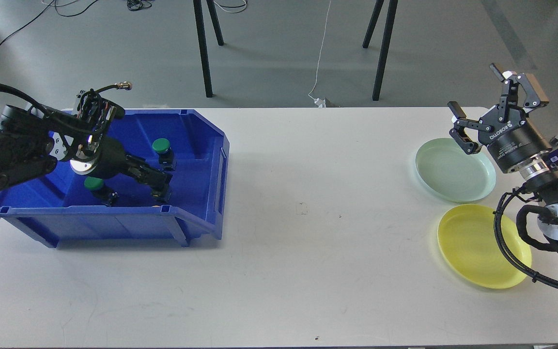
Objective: Pass button and place on color plate
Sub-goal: 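Lower the left gripper and grasp the yellow button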
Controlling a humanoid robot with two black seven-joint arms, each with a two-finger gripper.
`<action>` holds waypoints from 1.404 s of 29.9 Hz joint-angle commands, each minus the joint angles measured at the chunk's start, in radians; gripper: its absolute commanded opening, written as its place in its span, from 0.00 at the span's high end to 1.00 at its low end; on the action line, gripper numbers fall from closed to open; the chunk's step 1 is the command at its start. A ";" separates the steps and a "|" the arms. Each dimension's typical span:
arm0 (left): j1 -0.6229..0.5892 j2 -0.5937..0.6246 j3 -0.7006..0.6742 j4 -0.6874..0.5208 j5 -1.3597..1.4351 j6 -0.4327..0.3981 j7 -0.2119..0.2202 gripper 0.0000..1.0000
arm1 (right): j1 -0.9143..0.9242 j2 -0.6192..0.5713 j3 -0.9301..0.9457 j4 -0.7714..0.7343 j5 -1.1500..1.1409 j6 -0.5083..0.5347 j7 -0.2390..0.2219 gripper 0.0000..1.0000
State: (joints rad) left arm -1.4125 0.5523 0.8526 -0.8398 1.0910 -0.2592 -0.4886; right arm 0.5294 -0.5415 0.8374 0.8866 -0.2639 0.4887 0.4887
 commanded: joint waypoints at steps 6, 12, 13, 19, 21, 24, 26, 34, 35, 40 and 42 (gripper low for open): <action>0.017 -0.002 0.000 0.005 0.004 0.000 0.000 0.17 | -0.002 0.000 -0.001 0.000 0.000 0.000 0.000 0.00; 0.030 -0.023 -0.001 0.015 0.004 0.000 0.000 0.20 | -0.008 0.000 0.000 0.000 0.000 0.000 0.000 0.00; 0.030 -0.025 -0.001 0.019 0.004 0.000 0.000 0.21 | -0.009 0.000 0.000 0.000 0.000 0.000 0.000 0.00; 0.030 -0.026 -0.001 0.021 0.004 0.002 0.000 0.43 | -0.017 0.000 0.000 0.000 0.000 0.000 0.000 0.00; 0.029 -0.028 0.000 0.021 0.004 0.006 0.000 0.50 | -0.019 0.000 -0.001 0.000 0.000 0.000 0.000 0.00; 0.027 -0.029 0.002 0.018 0.010 0.005 0.000 0.52 | -0.019 0.000 0.000 0.000 0.000 0.000 0.000 0.00; 0.026 -0.028 0.000 0.018 0.013 0.003 0.000 0.53 | -0.019 0.000 0.000 0.000 0.000 0.000 0.000 0.00; 0.017 -0.025 -0.004 0.008 0.016 0.005 0.000 0.91 | -0.019 0.000 0.000 0.000 0.000 0.000 0.000 0.00; 0.015 -0.023 -0.004 0.008 0.016 0.005 0.000 0.91 | -0.019 0.000 0.000 0.000 0.000 0.000 0.000 0.00; -0.014 -0.014 -0.013 -0.007 0.018 -0.005 0.000 0.92 | -0.022 0.000 0.000 -0.002 0.000 0.000 0.000 0.00; -0.067 0.010 -0.017 -0.060 0.016 -0.012 0.000 0.92 | -0.022 0.000 0.000 -0.003 0.000 0.000 0.000 0.00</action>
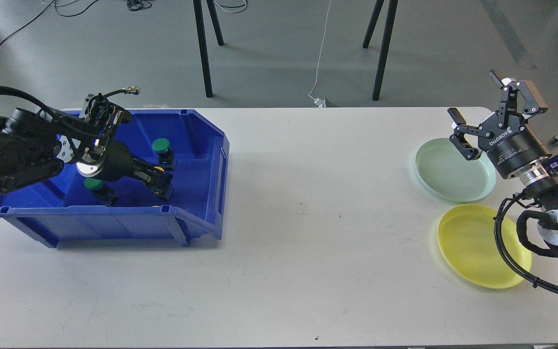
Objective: Pass button and place on color plate
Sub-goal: 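Lower the left gripper and grasp the yellow button, then lift the yellow button and extend the left arm toward the right gripper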
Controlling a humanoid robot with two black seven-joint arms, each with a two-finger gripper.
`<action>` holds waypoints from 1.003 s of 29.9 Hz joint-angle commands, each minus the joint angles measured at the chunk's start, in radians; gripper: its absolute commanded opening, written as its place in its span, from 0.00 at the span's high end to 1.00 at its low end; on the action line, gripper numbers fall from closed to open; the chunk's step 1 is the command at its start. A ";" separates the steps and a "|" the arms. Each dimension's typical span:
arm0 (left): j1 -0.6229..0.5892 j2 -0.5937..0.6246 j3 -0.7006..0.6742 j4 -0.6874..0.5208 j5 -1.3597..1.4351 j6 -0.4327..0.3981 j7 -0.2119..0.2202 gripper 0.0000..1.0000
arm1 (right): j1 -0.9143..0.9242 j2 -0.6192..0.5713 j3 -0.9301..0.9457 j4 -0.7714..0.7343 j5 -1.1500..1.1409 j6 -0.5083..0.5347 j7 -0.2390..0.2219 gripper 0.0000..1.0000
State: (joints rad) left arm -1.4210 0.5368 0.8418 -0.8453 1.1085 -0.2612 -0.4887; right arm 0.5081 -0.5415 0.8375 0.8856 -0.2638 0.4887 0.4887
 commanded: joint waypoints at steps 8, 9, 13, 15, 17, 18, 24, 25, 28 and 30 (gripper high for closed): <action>-0.234 0.340 -0.406 -0.343 -0.007 -0.205 0.000 0.91 | 0.004 0.038 0.120 -0.132 0.086 0.000 0.000 0.00; -0.234 0.379 -0.473 -0.377 -0.016 -0.227 0.000 0.91 | 0.010 0.043 0.124 -0.157 0.112 0.000 0.000 0.00; -0.233 0.437 -0.638 -0.481 -0.135 -0.227 0.000 0.91 | 0.017 0.034 0.121 -0.165 0.124 0.000 0.000 0.00; -0.228 0.431 -0.658 -0.497 -0.264 -0.227 0.000 0.91 | 0.012 0.026 0.124 -0.160 0.126 0.000 0.000 0.00; -0.214 0.385 -0.659 -0.498 -0.387 -0.227 0.000 0.90 | 0.004 0.011 0.123 -0.134 0.126 0.000 0.000 0.00; -0.202 0.338 -0.659 -0.498 -0.433 -0.227 0.000 0.90 | 0.001 -0.003 0.121 -0.105 0.123 0.000 0.000 0.00; -0.032 0.028 -0.722 -0.488 -0.549 -0.012 0.000 0.90 | -0.051 -0.090 0.117 0.079 0.092 0.000 0.000 0.00; 0.006 -0.022 -0.733 -0.479 -0.549 0.014 0.000 0.90 | -0.063 -0.104 0.117 0.105 0.072 0.000 0.000 0.00; 0.125 -0.145 -0.764 -0.402 -0.541 0.056 0.000 0.90 | -0.126 -0.153 0.118 0.244 -0.021 0.000 0.000 0.00; 0.181 -0.199 -0.780 -0.359 -0.536 0.059 0.000 0.89 | -0.193 -0.187 0.120 0.365 -0.101 0.000 0.000 0.00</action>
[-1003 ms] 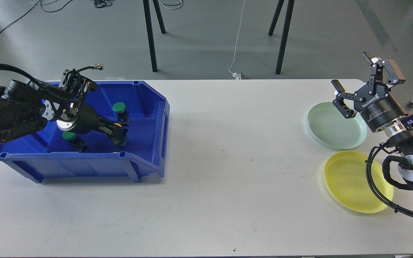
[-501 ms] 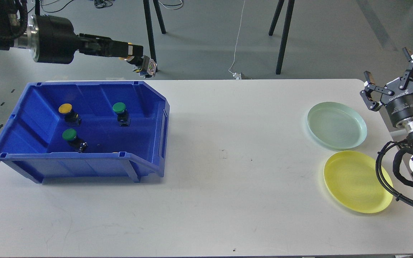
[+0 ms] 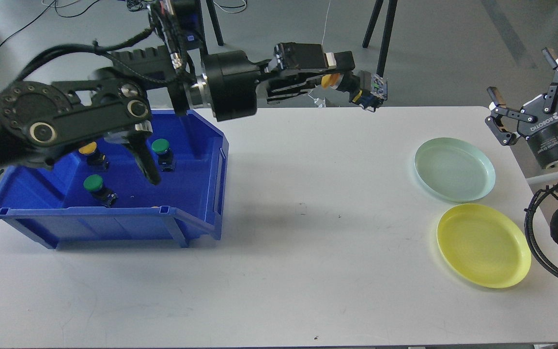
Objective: Pass button and place on color plate
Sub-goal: 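Lift the yellow button and extend the left arm toward the right gripper, then reach the right gripper to the yellow button and grasp it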
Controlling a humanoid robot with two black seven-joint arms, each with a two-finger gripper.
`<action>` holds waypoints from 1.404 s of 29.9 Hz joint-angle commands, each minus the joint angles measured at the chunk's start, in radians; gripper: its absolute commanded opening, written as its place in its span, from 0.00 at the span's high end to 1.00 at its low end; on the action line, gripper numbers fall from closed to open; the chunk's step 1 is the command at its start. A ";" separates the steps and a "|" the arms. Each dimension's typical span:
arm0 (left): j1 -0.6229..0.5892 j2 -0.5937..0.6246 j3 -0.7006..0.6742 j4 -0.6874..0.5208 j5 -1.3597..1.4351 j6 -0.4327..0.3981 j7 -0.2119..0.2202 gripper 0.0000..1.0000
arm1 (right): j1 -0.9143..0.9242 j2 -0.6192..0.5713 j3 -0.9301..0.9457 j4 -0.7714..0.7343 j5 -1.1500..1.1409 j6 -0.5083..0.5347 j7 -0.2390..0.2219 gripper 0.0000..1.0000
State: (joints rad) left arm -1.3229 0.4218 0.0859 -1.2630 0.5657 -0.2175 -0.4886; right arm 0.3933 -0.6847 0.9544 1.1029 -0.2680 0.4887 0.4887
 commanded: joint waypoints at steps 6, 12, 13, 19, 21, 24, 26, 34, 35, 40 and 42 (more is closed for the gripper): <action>0.156 -0.149 -0.083 0.126 0.042 0.015 0.000 0.89 | -0.201 -0.038 0.006 0.324 -0.254 -0.081 0.000 0.00; 0.186 -0.149 -0.100 0.125 0.048 0.012 0.000 0.89 | -0.215 0.023 -0.005 0.379 -0.266 -0.130 0.000 0.00; 0.189 -0.147 -0.109 0.125 0.048 0.012 0.000 0.89 | -0.217 0.039 -0.005 0.385 -0.266 -0.140 0.000 0.00; 0.197 -0.147 -0.121 0.125 0.048 0.010 0.000 0.89 | -0.215 0.094 -0.008 0.413 -0.264 -0.165 0.000 0.00; 0.199 -0.149 -0.121 0.125 0.049 0.010 0.000 0.89 | -0.215 0.119 -0.008 0.413 -0.264 -0.168 0.000 0.00; 0.199 -0.149 -0.121 0.125 0.049 0.010 0.000 0.89 | -0.215 0.151 -0.008 0.413 -0.264 -0.168 0.000 0.00; 0.199 -0.149 -0.121 0.125 0.049 0.010 0.000 0.89 | -0.214 0.168 -0.008 0.413 -0.264 -0.170 0.000 0.00; 0.199 -0.149 -0.121 0.125 0.049 0.010 0.000 0.89 | -0.203 0.194 -0.008 0.422 -0.257 -0.174 0.000 0.01; 0.199 -0.149 -0.121 0.125 0.049 0.010 0.000 0.89 | -0.202 0.194 -0.008 0.425 -0.254 -0.174 0.000 0.01; 0.199 -0.150 -0.121 0.125 0.049 0.010 0.000 0.89 | -0.197 0.200 -0.013 0.436 -0.252 -0.174 0.000 0.02; 0.199 -0.150 -0.121 0.125 0.048 0.010 0.000 0.89 | -0.197 0.205 -0.014 0.443 -0.252 -0.173 0.000 0.02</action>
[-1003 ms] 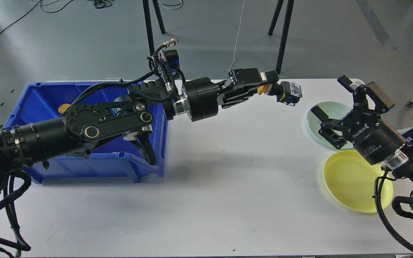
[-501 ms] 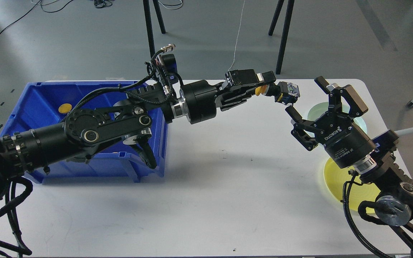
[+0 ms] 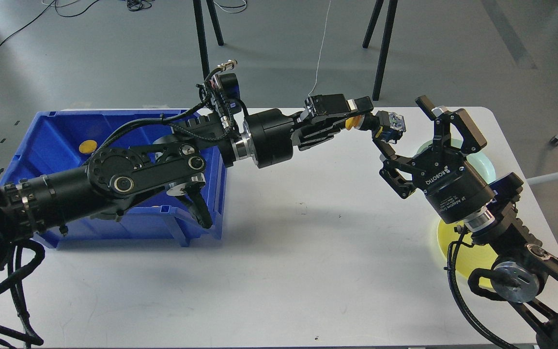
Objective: Pass button and place on color plate
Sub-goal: 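Reach the right gripper to the yellow button and grasp it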
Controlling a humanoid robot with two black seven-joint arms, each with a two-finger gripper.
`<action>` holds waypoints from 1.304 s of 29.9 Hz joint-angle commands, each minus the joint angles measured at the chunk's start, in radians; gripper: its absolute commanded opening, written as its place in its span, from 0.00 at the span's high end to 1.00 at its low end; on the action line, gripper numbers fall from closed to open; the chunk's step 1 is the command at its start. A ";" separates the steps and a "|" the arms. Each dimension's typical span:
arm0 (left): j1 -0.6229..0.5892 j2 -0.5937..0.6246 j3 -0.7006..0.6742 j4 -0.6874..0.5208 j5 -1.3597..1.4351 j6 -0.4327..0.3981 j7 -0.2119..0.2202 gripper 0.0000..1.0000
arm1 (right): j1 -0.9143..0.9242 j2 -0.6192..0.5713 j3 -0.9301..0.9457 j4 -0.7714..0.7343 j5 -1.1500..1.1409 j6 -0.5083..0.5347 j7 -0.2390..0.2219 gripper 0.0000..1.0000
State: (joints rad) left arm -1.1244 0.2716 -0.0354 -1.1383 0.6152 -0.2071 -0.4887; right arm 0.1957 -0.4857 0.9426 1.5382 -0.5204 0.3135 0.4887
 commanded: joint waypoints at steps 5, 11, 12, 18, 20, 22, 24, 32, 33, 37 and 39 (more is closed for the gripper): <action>0.000 0.000 0.000 0.000 -0.002 0.000 0.000 0.89 | -0.001 0.006 -0.005 0.011 0.000 0.002 0.000 0.05; 0.000 0.000 0.000 0.000 0.000 0.000 0.000 0.89 | 0.004 0.012 -0.004 0.010 0.000 -0.001 0.000 0.27; 0.000 0.000 0.000 0.000 -0.002 0.000 0.000 0.89 | 0.004 0.012 -0.004 0.010 -0.001 -0.001 0.000 0.32; 0.000 0.000 0.000 0.000 -0.002 0.000 0.000 0.89 | 0.024 0.012 -0.027 0.010 -0.001 -0.013 0.000 0.53; 0.000 0.000 0.000 0.000 -0.002 0.000 0.000 0.89 | 0.030 0.010 -0.038 0.011 -0.001 -0.011 0.000 0.60; 0.000 0.000 0.000 0.000 -0.002 0.000 0.000 0.89 | 0.030 0.010 -0.038 0.011 -0.007 -0.010 0.000 0.64; 0.000 0.000 0.000 0.000 -0.002 0.000 0.000 0.89 | 0.030 0.010 -0.041 0.013 -0.012 -0.005 0.000 0.70; 0.005 0.000 -0.001 0.000 0.000 0.000 0.000 0.88 | 0.025 0.016 -0.039 0.013 -0.012 -0.016 0.000 1.00; 0.005 0.000 -0.001 0.000 0.000 0.000 0.000 0.88 | 0.022 0.015 -0.039 0.013 -0.012 -0.016 0.000 1.00; 0.005 -0.002 -0.003 0.000 -0.002 0.000 0.000 0.71 | 0.019 0.015 -0.039 0.013 -0.010 -0.022 0.000 1.00; 0.006 0.003 -0.023 -0.003 -0.005 -0.009 0.000 0.38 | 0.019 0.013 -0.039 0.013 -0.010 -0.033 0.000 1.00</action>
State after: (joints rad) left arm -1.1198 0.2710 -0.0379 -1.1382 0.6149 -0.2076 -0.4880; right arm 0.2161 -0.4703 0.9026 1.5518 -0.5320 0.2932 0.4885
